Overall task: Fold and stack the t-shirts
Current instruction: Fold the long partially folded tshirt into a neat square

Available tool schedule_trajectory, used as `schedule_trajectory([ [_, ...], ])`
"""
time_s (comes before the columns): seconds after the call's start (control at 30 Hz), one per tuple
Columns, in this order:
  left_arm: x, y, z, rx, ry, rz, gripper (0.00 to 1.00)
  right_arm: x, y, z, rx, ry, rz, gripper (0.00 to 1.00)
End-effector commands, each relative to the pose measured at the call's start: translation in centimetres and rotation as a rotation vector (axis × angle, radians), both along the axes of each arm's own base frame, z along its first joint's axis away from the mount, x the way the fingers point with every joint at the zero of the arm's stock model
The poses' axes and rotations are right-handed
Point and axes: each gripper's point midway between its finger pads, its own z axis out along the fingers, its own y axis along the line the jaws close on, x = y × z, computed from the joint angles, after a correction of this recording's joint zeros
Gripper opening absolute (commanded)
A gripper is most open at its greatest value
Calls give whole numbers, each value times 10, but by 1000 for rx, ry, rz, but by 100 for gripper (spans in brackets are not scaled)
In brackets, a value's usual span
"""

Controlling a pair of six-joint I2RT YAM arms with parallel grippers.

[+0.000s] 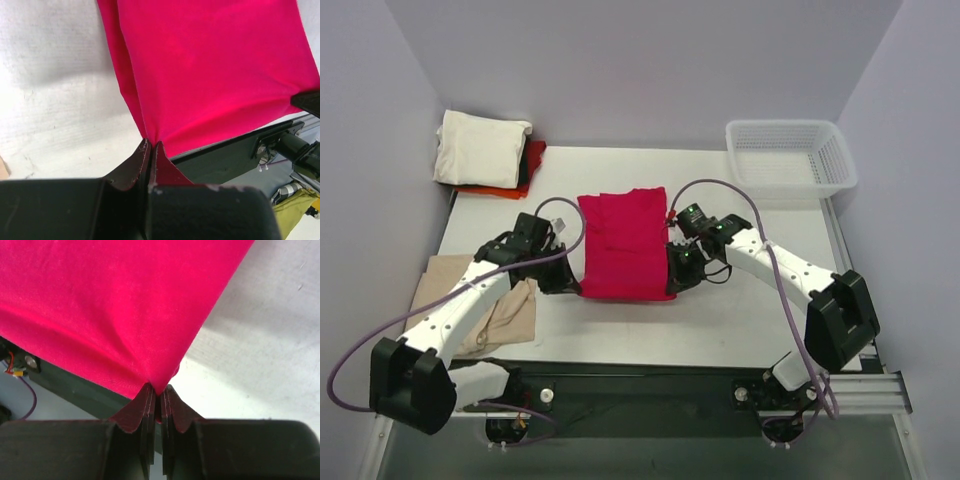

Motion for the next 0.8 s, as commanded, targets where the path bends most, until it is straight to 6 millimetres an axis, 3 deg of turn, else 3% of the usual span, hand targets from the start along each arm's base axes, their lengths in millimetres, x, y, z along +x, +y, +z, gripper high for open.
schedule_trajectory([
  [0.0, -19, 16, 9, 56, 14, 13, 0, -28, -21, 9, -57, 51, 44, 0],
  [0.1, -22, 21, 14, 79, -2, 12, 0, -32, -25, 10, -66, 55, 57, 0],
  [0.23, -2, 18, 32, 77, -61, 23, 0, -22, -22, 20, -68, 20, 56, 0],
  [0.5, 49, 7, 49, 74, -141, 66, 0, 29, -10, 41, -71, -84, 19, 0],
  [0.53, 53, 5, 50, 74, -147, 66, 0, 39, -6, 51, -56, -114, 15, 0],
  [0.77, 91, 5, 56, 113, -193, 82, 0, 87, 1, 58, -42, -147, -23, 0],
])
